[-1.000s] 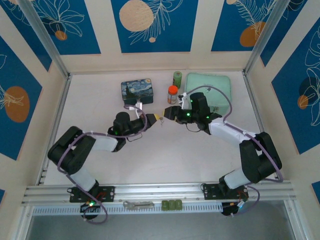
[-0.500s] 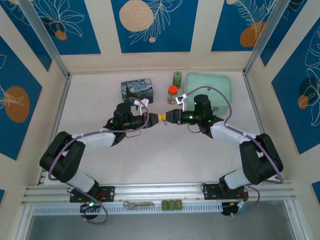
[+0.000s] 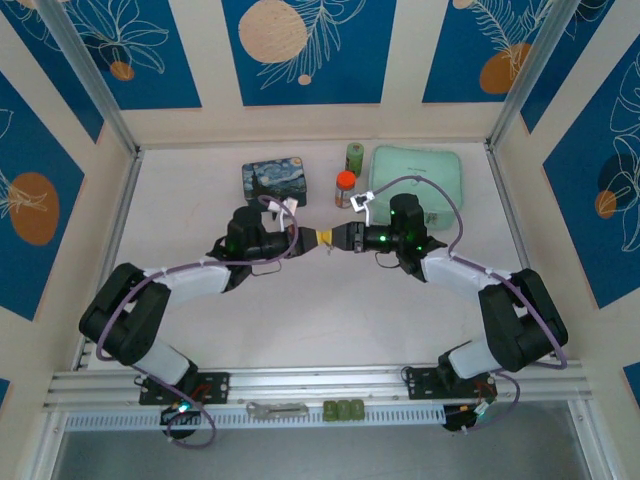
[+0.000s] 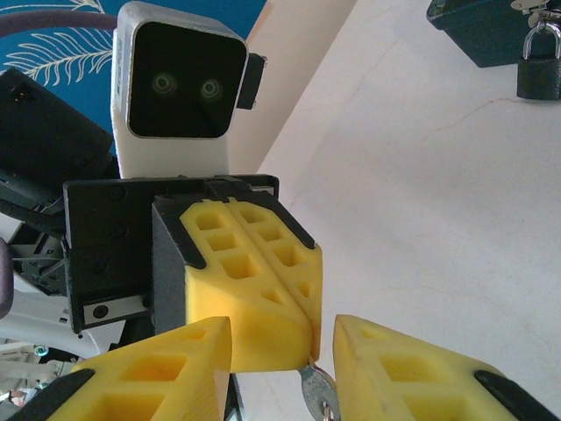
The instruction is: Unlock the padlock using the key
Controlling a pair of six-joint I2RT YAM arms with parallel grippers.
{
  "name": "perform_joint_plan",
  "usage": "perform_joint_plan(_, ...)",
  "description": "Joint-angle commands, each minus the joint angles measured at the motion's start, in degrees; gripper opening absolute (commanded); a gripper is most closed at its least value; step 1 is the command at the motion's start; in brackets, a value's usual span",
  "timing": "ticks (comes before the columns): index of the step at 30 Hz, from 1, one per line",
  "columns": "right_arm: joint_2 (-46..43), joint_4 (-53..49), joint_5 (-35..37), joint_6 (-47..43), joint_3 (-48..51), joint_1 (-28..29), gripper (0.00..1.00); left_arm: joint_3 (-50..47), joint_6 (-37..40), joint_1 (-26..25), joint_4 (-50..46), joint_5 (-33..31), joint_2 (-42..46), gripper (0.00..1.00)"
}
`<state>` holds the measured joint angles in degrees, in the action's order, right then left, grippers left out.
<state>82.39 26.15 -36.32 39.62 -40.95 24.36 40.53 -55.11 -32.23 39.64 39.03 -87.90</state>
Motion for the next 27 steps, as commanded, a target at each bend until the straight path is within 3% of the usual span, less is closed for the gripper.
perform_joint_plan(1, -0.1, -1.2, -2.5, -0.4, 0.5, 0.1, 0.37, -0.6, -1.6, 1.3, 6.3, 0.9, 1.6, 0.0)
perform_joint_plan(7, 0.5, -1.4, -2.2, -0.5, 1.3, -0.1, 0.36, -1.3, -4.1, 2.3, 10.0, 1.4, 1.5, 0.0)
perform_joint_plan(12, 0.2, -0.7, -2.5, 0.0, 1.1, -0.1, 0.27, -0.9, -3.3, 2.3, 8.4, 1.2, 1.9, 0.0)
perform_joint_plan(27, 1.3, 0.6, -1.6, 0.9, -0.8, -0.5, 0.29, -2.2, -5.7, 2.0, 11.8, 4.0, 0.6, 0.0)
